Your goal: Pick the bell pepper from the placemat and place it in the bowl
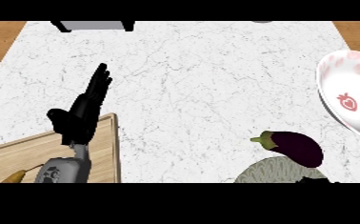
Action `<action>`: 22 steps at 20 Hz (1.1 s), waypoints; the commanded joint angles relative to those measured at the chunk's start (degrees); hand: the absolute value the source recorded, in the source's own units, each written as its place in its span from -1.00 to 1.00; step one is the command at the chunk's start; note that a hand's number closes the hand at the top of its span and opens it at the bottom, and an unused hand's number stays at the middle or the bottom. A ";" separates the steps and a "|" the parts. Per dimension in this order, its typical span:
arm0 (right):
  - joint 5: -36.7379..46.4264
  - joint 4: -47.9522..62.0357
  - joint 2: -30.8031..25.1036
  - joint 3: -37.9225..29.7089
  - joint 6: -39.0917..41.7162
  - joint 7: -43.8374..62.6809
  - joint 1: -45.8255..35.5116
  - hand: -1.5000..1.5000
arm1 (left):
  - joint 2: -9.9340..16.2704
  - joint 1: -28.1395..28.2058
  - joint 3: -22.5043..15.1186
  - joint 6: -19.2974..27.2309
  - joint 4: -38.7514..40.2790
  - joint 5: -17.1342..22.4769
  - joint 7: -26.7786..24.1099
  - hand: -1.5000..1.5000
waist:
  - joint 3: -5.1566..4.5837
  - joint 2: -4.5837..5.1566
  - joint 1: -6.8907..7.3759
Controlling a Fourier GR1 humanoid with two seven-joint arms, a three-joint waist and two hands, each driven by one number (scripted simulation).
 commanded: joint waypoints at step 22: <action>-34.58 -25.24 -14.16 -41.90 -3.24 35.57 -11.79 1.00 | 1.37 -1.30 1.17 -2.03 -0.86 0.93 2.17 0.00 | -0.13 0.16 1.66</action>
